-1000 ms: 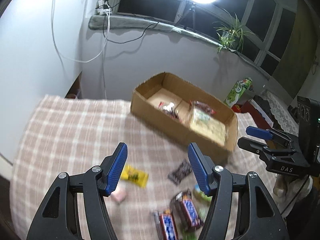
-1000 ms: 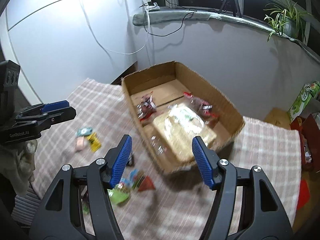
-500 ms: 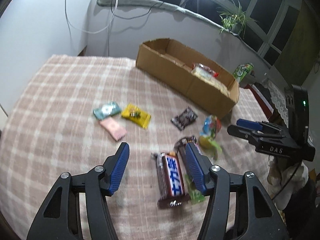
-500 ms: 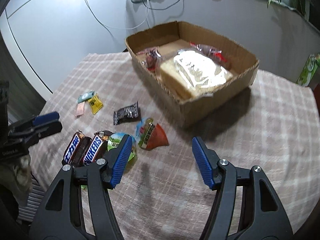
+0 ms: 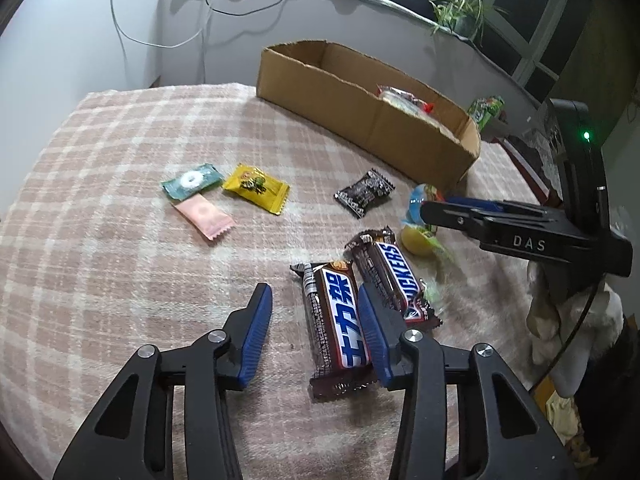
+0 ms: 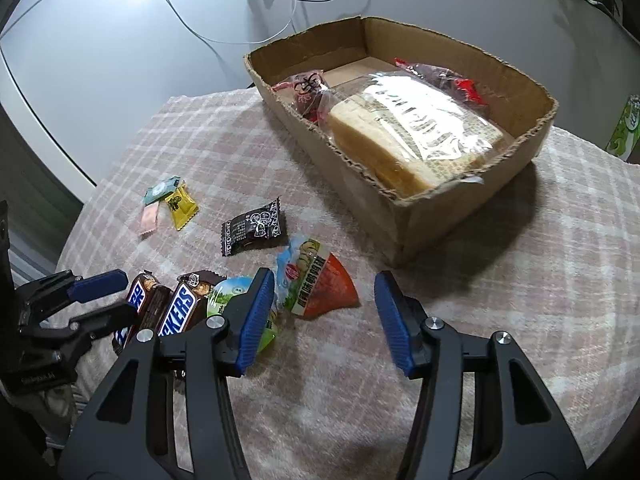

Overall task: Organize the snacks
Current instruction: 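Return the left tool to the snacks and grasp the dark chocolate bar, then grasp the jelly cup with the right tool while the left tool drops the chocolate bar into the box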

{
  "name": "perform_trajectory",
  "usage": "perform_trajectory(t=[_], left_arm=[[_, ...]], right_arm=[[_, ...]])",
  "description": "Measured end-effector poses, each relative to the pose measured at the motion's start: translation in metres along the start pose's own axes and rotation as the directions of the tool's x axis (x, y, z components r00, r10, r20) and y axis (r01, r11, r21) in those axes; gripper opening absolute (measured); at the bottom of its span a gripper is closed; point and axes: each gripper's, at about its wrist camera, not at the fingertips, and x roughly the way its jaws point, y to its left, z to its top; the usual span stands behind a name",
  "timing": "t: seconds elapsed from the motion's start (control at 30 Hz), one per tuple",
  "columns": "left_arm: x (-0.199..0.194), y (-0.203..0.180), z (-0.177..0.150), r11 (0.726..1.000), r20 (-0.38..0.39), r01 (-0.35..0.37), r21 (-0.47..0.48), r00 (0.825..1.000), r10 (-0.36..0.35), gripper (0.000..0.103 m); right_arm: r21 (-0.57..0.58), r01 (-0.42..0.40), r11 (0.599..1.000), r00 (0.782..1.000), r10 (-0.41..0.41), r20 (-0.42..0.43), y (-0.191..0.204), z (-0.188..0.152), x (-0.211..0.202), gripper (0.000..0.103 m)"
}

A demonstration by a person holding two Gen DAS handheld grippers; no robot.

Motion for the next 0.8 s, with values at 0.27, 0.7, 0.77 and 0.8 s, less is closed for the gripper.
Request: perform_trajectory(t=[0.27,0.7,0.77,0.8], left_arm=[[0.006,-0.006,-0.002,1.000,-0.011,0.011,0.025,1.000,-0.011,0.042],[0.010,-0.012,-0.003,0.997,-0.016,0.048,0.054,0.999,-0.047,0.022],[0.009,-0.013,-0.004,0.997,-0.012,0.049,0.055,0.999,-0.048,0.021],[0.009,-0.011,-0.003,0.998,-0.011,0.056,0.040,0.998,-0.056,0.021]], right_arm=[[-0.031,0.028,0.999,1.000,-0.028,-0.006,0.010,0.004,0.011,0.055],[-0.131,0.108,0.986,0.994,-0.109,-0.002,0.030,0.004,0.017,0.038],[-0.126,0.104,0.987,0.994,-0.105,-0.001,0.029,0.004,0.015,0.033],[-0.125,0.102,0.987,0.995,-0.103,0.000,0.028,0.003,0.014,0.031]])
